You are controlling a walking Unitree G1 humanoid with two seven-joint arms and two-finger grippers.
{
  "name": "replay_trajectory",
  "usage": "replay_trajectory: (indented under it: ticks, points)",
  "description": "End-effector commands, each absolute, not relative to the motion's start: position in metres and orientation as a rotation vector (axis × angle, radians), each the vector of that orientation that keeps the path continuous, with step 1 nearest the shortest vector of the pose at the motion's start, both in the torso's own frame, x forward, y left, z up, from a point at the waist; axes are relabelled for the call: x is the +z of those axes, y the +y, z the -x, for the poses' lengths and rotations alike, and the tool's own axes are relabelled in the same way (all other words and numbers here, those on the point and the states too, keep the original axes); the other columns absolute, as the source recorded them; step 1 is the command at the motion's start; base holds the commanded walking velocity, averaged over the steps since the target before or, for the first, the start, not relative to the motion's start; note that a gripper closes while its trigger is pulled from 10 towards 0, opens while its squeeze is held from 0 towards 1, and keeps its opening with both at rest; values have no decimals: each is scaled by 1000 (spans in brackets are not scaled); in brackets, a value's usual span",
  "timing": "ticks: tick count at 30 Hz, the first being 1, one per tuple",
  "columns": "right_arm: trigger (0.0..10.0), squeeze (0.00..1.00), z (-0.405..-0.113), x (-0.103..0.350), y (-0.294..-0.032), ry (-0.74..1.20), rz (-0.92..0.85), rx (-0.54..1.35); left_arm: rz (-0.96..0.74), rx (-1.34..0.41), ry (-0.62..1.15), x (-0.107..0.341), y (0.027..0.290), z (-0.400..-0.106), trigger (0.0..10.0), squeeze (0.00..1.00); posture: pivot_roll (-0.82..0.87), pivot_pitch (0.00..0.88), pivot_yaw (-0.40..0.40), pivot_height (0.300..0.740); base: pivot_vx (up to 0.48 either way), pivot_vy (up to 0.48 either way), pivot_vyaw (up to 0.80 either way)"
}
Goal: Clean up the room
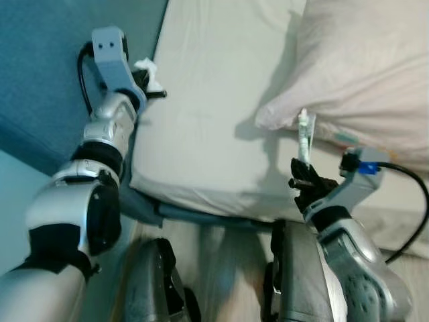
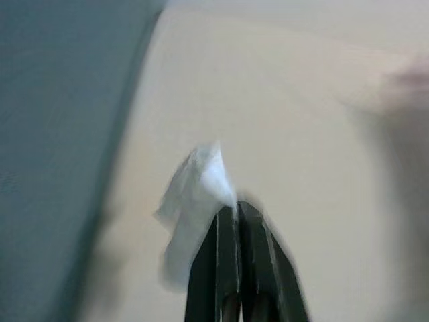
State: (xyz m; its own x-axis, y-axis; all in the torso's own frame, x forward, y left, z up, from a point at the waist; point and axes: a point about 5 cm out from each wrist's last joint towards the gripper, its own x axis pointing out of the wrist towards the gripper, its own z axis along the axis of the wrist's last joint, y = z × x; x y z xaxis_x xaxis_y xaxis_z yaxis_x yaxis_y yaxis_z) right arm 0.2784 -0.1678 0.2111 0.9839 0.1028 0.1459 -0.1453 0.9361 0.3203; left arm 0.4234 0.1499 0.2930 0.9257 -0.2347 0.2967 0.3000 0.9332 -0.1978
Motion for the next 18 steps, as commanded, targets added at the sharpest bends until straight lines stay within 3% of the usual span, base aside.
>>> replay_trajectory:
  ticks: [1, 11, 17, 18]
  points:
    - [10000, 0, -280, 208, -169, -140, -337, 133, 265, -334, -259, 279, 149, -421, 0, 0, -200, 203, 173, 516, 0, 0, 0]
    - [10000, 0, -303, 208, -164, -162, -342, 199, 421, -439, -299, 274, 144, -415, 0, 0, -175, 104, 145, 516, 0, 0, 0]
    - [10000, 0, -319, 224, -148, -228, -390, 369, 506, -698, -314, 260, 139, -390, 0, 0, -128, 36, 109, 535, 0, 0, 0]
    - [10000, 0, -323, 225, -148, -234, -389, 373, 496, -713, -297, 253, 135, -386, 3020, 0, -125, 35, 108, 540, 0, 0, 0]
